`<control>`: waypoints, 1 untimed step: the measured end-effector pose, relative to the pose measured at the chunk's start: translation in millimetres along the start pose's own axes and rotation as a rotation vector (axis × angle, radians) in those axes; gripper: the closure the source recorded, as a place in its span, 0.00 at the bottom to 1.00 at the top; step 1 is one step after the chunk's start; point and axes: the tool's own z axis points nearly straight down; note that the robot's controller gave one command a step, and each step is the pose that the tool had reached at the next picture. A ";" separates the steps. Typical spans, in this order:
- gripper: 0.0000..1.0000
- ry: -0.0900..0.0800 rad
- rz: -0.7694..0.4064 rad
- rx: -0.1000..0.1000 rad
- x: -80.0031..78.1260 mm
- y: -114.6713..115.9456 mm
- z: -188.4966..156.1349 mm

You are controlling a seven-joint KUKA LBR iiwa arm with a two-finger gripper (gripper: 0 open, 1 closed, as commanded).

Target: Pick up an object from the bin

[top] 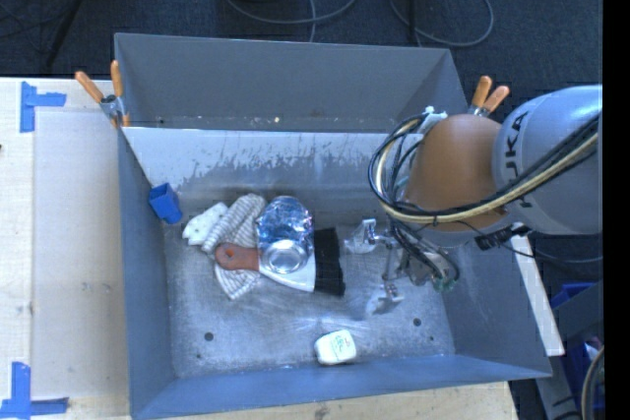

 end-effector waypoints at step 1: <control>0.00 -0.007 0.044 0.002 -17.7 42.5 -6.4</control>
Offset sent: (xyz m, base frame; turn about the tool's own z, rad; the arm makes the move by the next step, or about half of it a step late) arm 0.0149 0.0587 -0.0249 0.2054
